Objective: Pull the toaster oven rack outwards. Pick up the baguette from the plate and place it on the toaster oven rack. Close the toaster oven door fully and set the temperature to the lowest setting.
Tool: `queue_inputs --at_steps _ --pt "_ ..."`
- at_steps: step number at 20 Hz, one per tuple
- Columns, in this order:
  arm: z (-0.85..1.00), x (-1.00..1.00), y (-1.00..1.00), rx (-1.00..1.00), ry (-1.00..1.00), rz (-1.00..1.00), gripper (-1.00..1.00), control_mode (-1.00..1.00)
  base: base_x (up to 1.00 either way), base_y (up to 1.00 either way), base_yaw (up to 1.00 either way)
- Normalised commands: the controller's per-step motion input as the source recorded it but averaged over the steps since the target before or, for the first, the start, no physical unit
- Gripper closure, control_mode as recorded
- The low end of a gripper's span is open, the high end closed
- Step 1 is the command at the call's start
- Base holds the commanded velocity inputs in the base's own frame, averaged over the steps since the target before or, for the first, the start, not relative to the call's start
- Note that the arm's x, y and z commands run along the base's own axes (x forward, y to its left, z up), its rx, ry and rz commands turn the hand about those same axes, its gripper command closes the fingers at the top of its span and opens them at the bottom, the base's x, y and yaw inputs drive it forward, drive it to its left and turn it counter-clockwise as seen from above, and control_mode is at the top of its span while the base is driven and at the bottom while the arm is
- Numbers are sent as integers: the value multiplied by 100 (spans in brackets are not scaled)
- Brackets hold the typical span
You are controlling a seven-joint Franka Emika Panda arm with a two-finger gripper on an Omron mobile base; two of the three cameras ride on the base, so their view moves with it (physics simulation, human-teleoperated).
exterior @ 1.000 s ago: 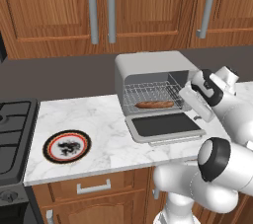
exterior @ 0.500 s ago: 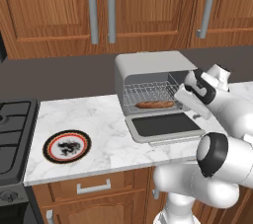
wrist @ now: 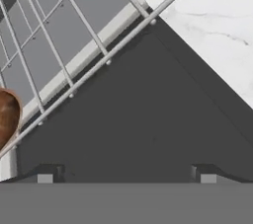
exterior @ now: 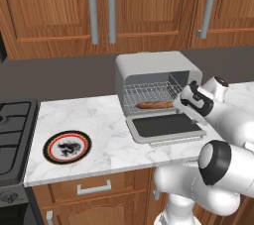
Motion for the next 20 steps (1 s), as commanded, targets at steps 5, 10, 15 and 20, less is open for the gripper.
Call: queue_inputs --at_steps 5,10,15,20 --pt "-7 20 -1 0 -16 0 -100 -100 0 0 0" --pt "0 26 0 -1 -4 0 -100 -100 0 0 0" --pt "0 31 0 0 0 0 -100 -100 0 0 0" --pt "0 25 -3 0 0 0 -100 -100 0 0 0"
